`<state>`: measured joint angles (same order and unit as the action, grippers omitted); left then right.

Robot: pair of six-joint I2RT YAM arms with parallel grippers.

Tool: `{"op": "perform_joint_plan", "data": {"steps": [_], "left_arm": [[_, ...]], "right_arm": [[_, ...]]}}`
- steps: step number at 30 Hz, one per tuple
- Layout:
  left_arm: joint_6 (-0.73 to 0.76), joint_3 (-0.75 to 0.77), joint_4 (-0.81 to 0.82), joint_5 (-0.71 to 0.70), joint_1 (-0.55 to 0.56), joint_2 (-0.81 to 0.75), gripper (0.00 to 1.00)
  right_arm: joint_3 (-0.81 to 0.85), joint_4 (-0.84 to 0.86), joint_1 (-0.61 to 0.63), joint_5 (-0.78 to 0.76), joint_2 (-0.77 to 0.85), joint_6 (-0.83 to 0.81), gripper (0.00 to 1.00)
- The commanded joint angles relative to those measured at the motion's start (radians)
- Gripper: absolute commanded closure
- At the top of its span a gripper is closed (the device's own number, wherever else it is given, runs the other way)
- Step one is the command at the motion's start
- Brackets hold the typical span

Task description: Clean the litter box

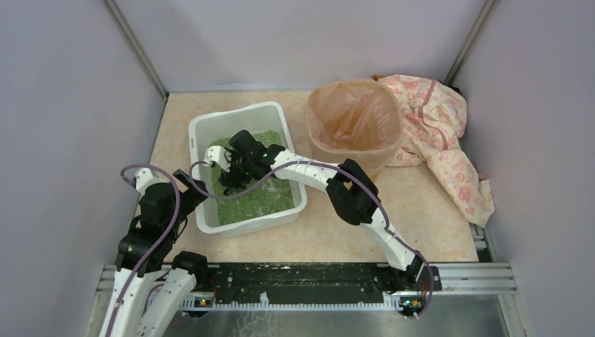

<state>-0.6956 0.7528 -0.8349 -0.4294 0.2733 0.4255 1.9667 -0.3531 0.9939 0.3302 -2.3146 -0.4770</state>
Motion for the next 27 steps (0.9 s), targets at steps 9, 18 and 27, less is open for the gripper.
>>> {"op": "perform_joint_plan", "data": {"steps": [9,18,27], "left_arm": [[0.008,0.003,0.009,-0.012,0.0,0.001,0.01],[-0.001,0.01,-0.007,-0.013,0.001,-0.022,0.01],[0.001,0.002,0.0,-0.011,0.001,-0.009,0.01]], "right_arm": [[0.051,-0.187,-0.003,0.147,-0.059,-0.081,0.29],[0.272,-0.233,-0.015,0.086,-0.236,0.007,0.53],[0.077,-0.052,-0.017,0.001,-0.084,0.042,0.98]]}}
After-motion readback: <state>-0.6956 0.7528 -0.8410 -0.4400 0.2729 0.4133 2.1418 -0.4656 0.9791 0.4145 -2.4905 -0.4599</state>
